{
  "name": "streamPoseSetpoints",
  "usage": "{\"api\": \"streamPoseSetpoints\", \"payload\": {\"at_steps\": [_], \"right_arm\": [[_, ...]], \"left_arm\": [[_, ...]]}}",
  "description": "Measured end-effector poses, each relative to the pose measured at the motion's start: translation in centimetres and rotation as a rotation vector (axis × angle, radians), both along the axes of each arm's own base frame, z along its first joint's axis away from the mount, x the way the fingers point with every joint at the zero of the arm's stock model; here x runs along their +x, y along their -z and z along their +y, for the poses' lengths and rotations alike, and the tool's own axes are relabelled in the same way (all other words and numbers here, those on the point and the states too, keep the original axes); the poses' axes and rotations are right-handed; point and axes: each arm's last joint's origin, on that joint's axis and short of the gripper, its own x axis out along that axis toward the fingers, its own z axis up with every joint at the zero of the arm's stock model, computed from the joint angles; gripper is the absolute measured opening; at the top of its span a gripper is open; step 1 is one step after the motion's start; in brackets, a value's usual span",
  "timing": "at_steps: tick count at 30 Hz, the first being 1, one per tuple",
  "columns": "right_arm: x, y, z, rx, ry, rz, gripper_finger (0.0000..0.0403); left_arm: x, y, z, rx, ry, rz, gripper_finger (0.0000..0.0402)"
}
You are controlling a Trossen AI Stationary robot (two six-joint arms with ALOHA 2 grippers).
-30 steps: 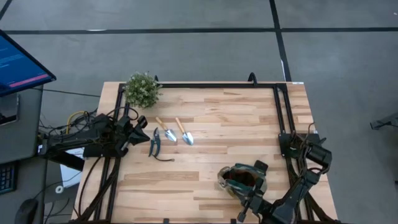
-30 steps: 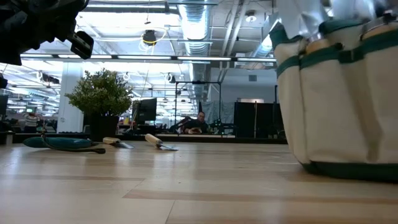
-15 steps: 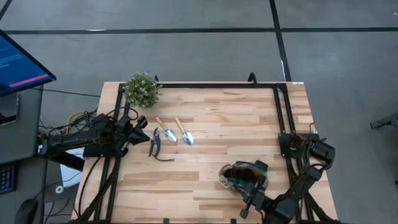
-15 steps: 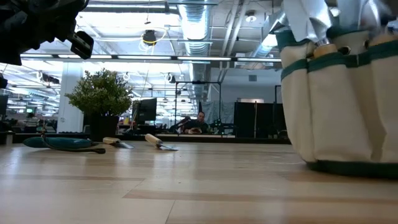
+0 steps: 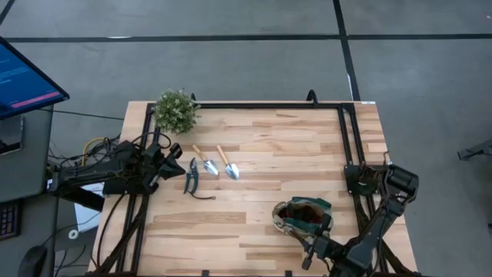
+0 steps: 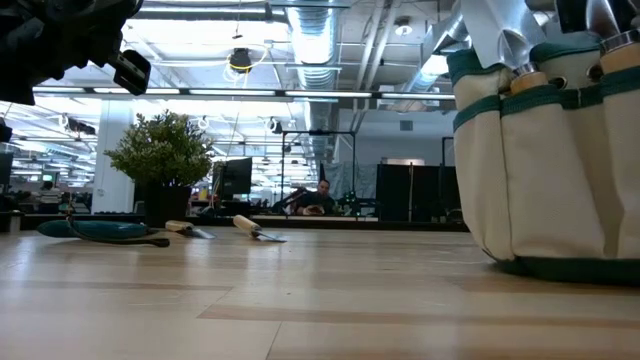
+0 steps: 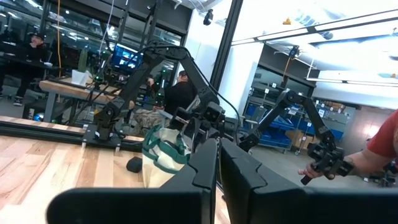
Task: Pick & Place Garden tools in Gardening bag
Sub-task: Put the brown trowel into the gardening bag, then put the green shear scissors into the gardening bag
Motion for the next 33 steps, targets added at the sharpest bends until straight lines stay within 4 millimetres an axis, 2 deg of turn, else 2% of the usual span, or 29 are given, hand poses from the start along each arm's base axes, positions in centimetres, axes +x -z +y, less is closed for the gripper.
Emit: {"api": "streamPoseSetpoints", "payload": {"at_steps": [4,10,14,17,21,26,29,33], "right_arm": [[-0.6,-0.4,0.2,-0.014,-0.018,-0.021,0.0104],[-1.7,-2.8,0.2,0.046,-0.058,0.018,0.0134],[-2.5,-5.6,-0.5,0.101,-0.095,0.07,0.016],[-2.1,-8.5,-2.0,0.18,-0.088,0.08,0.0172],[0.0,-13.2,-5.2,0.275,-0.041,0.09,0.0175],[4.5,-18.7,-10.7,0.415,0.02,0.145,0.017],[7.7,-20.7,-14.0,0.449,0.039,0.177,0.017],[12.1,-21.3,-17.4,0.469,0.049,0.229,0.0173]], "left_arm": [[0.0,0.0,0.0,0.0,0.0,0.0,0.0017],[0.0,0.0,0.0,0.0,0.0,0.0,0.0017],[0.0,0.0,0.0,0.0,0.0,0.0,0.0017],[0.0,0.0,0.0,0.0,0.0,0.0,0.0017],[0.0,0.0,0.0,0.0,0.0,0.0,0.0017],[0.0,0.0,0.0,0.0,0.0,0.0,0.0017],[0.0,0.0,0.0,0.0,0.0,0.0,0.0017],[0.0,0.0,0.0,0.0,0.0,0.0,0.0017]]}}
